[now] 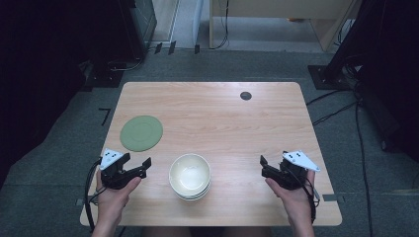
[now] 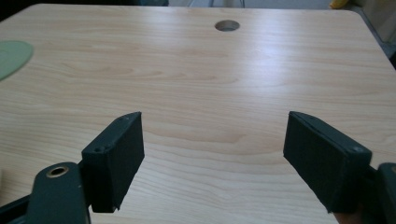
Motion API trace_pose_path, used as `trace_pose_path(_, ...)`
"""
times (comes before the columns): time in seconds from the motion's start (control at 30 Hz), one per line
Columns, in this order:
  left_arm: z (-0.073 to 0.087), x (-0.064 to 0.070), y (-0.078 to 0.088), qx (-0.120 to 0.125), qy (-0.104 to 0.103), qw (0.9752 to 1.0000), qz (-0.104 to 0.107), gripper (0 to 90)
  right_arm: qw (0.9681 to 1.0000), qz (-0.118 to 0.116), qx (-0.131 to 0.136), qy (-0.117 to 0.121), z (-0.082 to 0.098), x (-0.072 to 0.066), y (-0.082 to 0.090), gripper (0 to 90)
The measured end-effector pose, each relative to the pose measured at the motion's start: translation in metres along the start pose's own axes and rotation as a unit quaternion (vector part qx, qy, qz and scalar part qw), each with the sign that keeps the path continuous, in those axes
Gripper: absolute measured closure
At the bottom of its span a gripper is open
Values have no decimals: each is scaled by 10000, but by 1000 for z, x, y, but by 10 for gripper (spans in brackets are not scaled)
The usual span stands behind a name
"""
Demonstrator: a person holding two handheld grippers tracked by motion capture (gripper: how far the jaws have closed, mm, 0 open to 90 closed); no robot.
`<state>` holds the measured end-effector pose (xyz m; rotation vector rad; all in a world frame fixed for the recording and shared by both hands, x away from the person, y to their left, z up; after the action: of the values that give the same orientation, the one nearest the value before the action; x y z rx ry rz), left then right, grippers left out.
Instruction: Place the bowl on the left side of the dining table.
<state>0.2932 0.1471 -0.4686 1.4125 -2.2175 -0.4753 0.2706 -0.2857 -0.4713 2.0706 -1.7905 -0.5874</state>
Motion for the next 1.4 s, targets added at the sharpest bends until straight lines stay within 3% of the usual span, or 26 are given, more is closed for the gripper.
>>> trace_pose_path(0.1, -4, 5, 2, 72, -12, 10000, 60, 172, 9997, -222, 68, 30, -7, -19, 4, 199)
trace_pose_path(0.27, -7, 14, 4, 86, -70, 9998, 171, 172, 9989, -427, 134, 127, -14, -37, 8, 186)
trace_pose_path(0.3, -7, 18, 4, 73, -102, 9997, 199, 172, 9983, -533, 145, 196, -17, -46, 10, 184)
trace_pose_path(0.4, -7, 21, 3, 65, -111, 9996, 244, 172, 9977, -621, 151, 243, -19, -55, 10, 185)
trace_pose_path(0.43, -8, 25, 3, 52, -138, 9995, 289, 172, 9970, -701, 174, 289, -20, -63, 11, 198)
trace_pose_path(0.6, -9, 31, 2, 53, -169, 9991, 386, 172, 9955, -854, 211, 358, -22, -76, 10, 233)
trace_pose_path(0.73, -10, 40, 2, 68, -199, 9987, 474, 172, 9942, -1042, 135, 246, -22, -87, 8, 322)
trace_pose_path(0.87, -10, 47, 1, 40, -264, 9981, 558, 173, 9904, -1339, 180, 292, -23, -100, 9, 409)
trace_pose_path(1.0, -9, 55, 0, 23, -338, 9973, 646, 174, 9886, -1464, 237, 275, -23, -107, 9, 462)
trace_pose_path(1.1, -8, 61, -1, -3, -389, 9963, 761, 180, 9821, -1860, 214, 208, -22, -123, 9, 542)
trace_pose_path(1.13, -8, 62, -2, -14, -397, 9962, 770, 181, 9819, -1878, 181, 192, -22, -126, 9, 567)
trace_pose_path(1.4, -5, 69, -6, -116, -403, 9951, 894, 238, 9780, -2074, -102, 191, -22, -150, 4, 535)
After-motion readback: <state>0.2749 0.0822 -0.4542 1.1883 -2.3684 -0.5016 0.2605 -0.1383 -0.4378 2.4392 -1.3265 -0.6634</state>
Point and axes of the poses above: each handheld gripper's, and its own axes: y roughly backward along the jaws, z roughly out of its underside, x roughly to its right, the point moved 6 cm from there along -y, roughly forward along the jaws, and after that the axes turned 2 degrees about z, right-handed, at the moved point
